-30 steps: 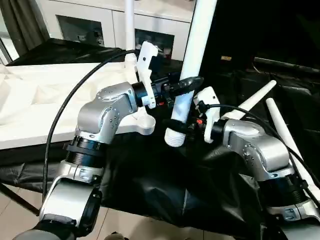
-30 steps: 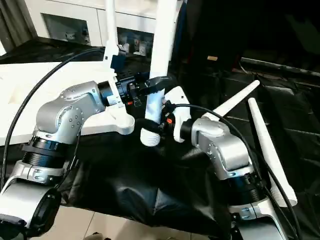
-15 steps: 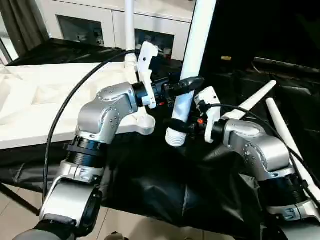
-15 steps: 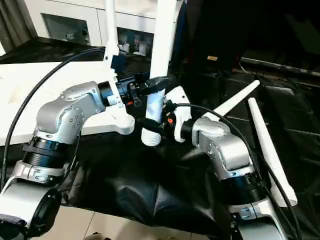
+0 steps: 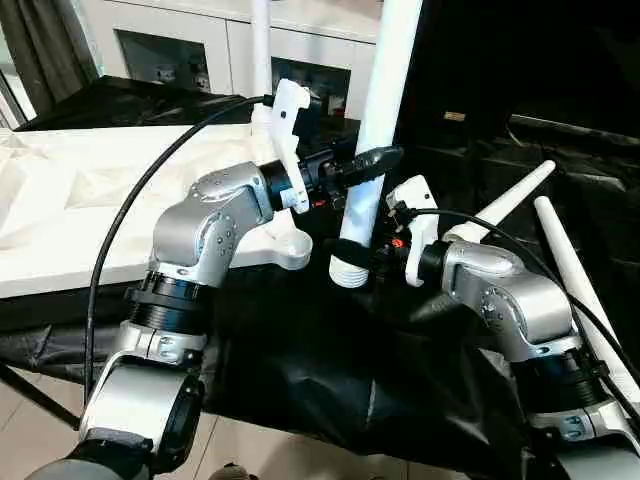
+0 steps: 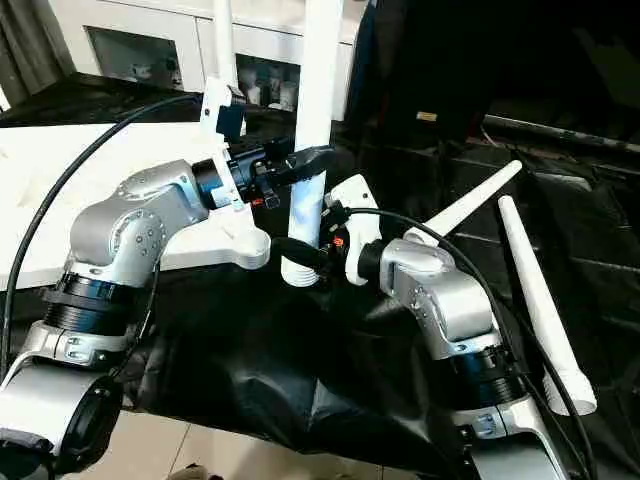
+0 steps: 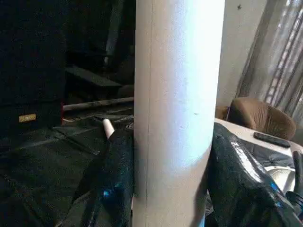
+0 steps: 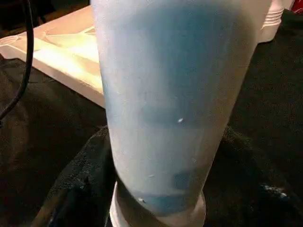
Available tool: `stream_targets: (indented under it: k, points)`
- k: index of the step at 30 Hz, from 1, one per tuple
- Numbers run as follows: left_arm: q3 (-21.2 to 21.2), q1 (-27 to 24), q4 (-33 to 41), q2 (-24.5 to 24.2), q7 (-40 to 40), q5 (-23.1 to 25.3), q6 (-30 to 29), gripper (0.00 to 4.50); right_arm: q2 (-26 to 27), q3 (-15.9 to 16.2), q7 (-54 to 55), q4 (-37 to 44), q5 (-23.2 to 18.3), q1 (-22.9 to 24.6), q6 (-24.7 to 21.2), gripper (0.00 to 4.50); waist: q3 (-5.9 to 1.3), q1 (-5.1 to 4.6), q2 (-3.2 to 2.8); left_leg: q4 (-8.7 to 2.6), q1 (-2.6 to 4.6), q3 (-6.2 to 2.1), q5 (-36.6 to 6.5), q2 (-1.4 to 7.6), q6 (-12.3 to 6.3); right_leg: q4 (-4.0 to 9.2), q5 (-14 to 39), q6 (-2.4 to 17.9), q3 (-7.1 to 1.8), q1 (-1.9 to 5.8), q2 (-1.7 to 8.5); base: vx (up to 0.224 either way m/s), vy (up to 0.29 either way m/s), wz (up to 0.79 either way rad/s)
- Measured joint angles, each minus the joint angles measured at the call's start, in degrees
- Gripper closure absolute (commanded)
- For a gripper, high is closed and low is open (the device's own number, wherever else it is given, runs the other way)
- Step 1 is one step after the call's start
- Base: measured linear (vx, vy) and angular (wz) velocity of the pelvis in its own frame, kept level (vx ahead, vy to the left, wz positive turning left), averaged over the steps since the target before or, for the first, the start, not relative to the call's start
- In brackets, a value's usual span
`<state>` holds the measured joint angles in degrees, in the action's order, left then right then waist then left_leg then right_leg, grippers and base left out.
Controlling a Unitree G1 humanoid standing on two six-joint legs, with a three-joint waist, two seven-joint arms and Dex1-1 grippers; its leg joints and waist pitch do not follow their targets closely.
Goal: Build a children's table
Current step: Pick table leg
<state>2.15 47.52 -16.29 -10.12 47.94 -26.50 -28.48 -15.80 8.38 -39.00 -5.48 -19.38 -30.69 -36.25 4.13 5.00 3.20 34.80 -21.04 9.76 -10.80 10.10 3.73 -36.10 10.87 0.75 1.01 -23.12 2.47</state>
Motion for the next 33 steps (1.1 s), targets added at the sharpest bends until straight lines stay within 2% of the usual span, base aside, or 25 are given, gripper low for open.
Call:
stream_targets:
  k: [1,5,6,12,20,22,25,27,30,33]
  points:
    - [0.0,0.0,0.0,0.0,0.0,0.0,0.0,2.68,0.1,0.0,0.0,0.0,0.0,0.0,0.0,1.93,0.02,0.00,-0.04,0.00,0.00,0.00,0.0,0.00,0.00,0.00,0.0,0.0,0.00,0.00,0.00,0.000,0.000,0.00]
    - [0.0,0.0,0.0,-0.1,0.1,0.0,0.1,2.68,0.5,-0.1,-0.1,-0.2,-0.3,0.0,0.1,2.16,0.10,-0.01,-0.15,0.00,0.00,0.00,0.0,0.00,0.00,0.00,0.0,0.0,0.00,0.00,0.00,0.000,0.000,0.00]
    - [0.0,0.0,0.0,-0.1,0.1,0.0,0.1,2.68,0.5,-0.1,-0.1,-0.2,-0.3,0.0,0.1,2.37,0.10,0.00,-0.16,-0.01,0.00,0.00,0.0,0.00,0.00,0.00,0.0,0.0,0.00,0.00,0.00,0.000,0.000,0.00]
    - [0.0,0.0,0.0,-0.1,0.2,0.0,0.2,2.68,0.5,-0.1,-0.2,-0.2,-0.4,0.0,0.1,2.57,0.15,-0.01,-0.23,-0.01,0.00,0.00,0.0,0.00,0.00,0.01,0.0,0.0,0.00,0.00,0.00,0.000,0.000,0.00]
    - [0.8,0.3,-0.1,-0.1,-0.1,1.5,1.4,2.68,0.5,-0.4,0.0,-0.2,-0.5,0.0,0.2,2.59,0.28,0.01,-0.43,-0.02,-0.02,0.00,0.0,0.00,0.00,0.02,0.0,0.0,0.00,-0.01,0.00,0.000,0.000,0.00]
    - [1.6,0.8,-0.3,-0.3,0.1,1.9,2.1,2.12,0.7,-0.7,0.2,-0.3,-0.4,0.0,0.3,2.59,0.28,0.01,-0.44,-0.02,-0.02,0.01,0.0,0.00,0.00,0.03,0.0,0.0,0.00,-0.01,0.00,0.000,0.000,0.00]
    - [1.2,0.8,-1.0,-0.3,0.1,1.9,2.7,1.96,1.6,-1.2,1.5,-0.7,-0.5,0.0,0.5,2.59,0.29,-0.08,-0.47,-0.02,-0.01,0.00,0.0,0.00,0.00,0.03,0.0,0.0,0.00,-0.01,0.00,0.000,0.000,0.00]
    - [0.4,0.2,-1.5,0.2,-0.6,2.0,4.0,1.78,2.2,-2.7,2.8,-1.4,-0.6,0.0,0.9,2.59,0.30,-0.04,-0.48,-0.02,-0.02,0.01,0.0,0.00,0.00,0.02,0.0,0.0,0.00,-0.01,0.00,0.000,0.000,0.00]
    - [-2.3,0.0,-3.2,2.5,-3.6,1.9,8.0,1.65,3.7,-4.8,5.2,-1.7,-0.8,-0.1,1.6,2.59,0.30,-0.02,-0.48,-0.02,-0.03,0.01,0.0,0.00,0.00,0.03,0.0,0.0,0.00,-0.01,0.00,0.000,0.000,0.00]
    - [-4.6,0.0,-5.0,2.6,-5.0,1.4,10.8,1.65,4.5,-6.0,7.1,-2.7,-0.9,-0.1,2.3,2.60,0.30,-0.09,-0.48,-0.03,-0.01,0.01,0.0,0.00,0.00,0.03,0.0,0.0,0.00,-0.02,0.00,0.000,0.000,0.00]
